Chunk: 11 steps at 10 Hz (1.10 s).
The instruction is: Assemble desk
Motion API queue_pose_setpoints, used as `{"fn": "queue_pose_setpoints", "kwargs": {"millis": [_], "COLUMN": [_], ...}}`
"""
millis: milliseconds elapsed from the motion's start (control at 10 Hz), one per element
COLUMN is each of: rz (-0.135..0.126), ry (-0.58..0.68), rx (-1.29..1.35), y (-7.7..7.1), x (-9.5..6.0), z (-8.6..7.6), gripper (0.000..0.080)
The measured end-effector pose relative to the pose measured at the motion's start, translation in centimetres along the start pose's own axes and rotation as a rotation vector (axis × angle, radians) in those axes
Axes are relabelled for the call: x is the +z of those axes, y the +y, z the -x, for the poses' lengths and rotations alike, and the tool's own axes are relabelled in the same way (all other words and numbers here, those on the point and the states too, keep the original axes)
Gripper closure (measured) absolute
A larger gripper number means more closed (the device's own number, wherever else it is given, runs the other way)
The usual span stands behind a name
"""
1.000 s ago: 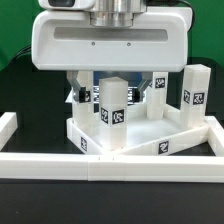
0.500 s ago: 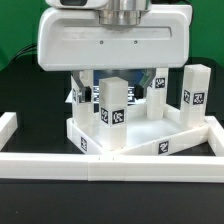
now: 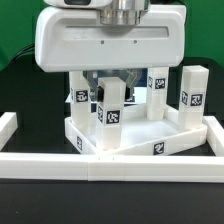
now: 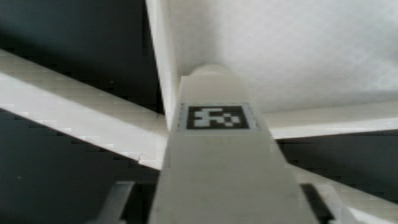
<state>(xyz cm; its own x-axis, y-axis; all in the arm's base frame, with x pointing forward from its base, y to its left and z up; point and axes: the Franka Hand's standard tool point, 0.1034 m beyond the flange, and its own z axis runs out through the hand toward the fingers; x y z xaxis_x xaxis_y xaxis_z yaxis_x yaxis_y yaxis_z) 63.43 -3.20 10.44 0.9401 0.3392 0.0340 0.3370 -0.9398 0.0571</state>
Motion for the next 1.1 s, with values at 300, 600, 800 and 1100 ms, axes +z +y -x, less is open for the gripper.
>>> {"fn": "queue_pose_setpoints", "kwargs": {"millis": [300,600,800,1100], "rz": [-0.005,-0.009,-0.024,-0.049], "ry": [0.0,0.0,-0.01,-0.023], "rx": [0.234,0.614,0.869,1.217], "y": [0.25,0.15,-0.15,-0.53], "x": [0.02,0.0,0.03,0.05], "z": [0.11,0.1,0.16,0.06], "gripper": [0.0511,0.0511,0.051,0.051]}}
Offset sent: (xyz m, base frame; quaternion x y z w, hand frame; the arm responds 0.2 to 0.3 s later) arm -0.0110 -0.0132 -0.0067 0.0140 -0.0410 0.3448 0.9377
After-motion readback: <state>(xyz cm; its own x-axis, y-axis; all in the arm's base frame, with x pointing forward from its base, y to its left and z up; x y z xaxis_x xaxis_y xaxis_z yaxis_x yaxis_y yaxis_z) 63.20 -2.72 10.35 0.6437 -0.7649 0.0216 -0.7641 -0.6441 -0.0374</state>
